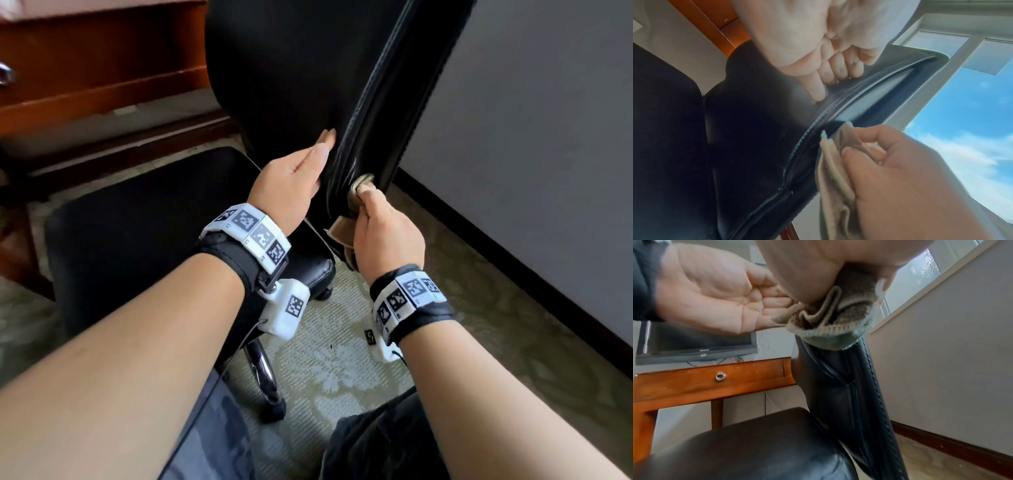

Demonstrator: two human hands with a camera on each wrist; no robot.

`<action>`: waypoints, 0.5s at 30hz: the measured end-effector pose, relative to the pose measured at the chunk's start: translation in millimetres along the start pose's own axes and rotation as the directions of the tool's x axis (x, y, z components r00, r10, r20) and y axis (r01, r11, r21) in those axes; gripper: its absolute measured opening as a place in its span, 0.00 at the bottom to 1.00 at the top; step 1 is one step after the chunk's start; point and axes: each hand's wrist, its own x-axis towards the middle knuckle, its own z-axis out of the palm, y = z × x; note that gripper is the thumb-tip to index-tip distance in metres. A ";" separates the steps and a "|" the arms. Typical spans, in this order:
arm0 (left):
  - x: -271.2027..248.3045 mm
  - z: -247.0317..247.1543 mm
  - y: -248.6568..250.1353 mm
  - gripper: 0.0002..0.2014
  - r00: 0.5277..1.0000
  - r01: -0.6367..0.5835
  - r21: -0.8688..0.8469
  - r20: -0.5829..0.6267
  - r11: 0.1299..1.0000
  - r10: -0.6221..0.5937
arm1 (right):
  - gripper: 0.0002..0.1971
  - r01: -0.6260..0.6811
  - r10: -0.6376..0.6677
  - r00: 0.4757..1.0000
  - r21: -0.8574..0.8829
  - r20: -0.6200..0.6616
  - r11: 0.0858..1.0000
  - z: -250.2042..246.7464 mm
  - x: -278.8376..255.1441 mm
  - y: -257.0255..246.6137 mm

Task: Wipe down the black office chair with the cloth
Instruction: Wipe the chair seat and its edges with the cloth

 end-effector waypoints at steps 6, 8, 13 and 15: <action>6.1 5.1 2.1 0.12 1.000 0.012 0.022 0.014 1.000 -0.012 | 0.22 -0.110 0.134 0.941 -0.095 0.310 0.989 6.4 -5.3 8.8; 7.7 3.9 4.7 0.18 0.999 0.039 0.052 0.026 0.998 -0.041 | 0.22 -0.125 0.175 0.889 -0.144 0.423 0.982 2.4 1.5 7.7; 4.7 -3.8 5.0 0.14 0.999 0.017 -0.003 0.046 1.000 -0.017 | 0.13 -0.192 0.161 0.957 0.114 0.240 0.975 -29.1 15.2 15.6; 3.8 -3.0 -4.4 0.18 1.000 -0.008 -0.046 0.022 0.999 0.009 | 0.13 -0.167 0.168 0.986 0.217 0.016 0.962 -46.6 14.5 12.0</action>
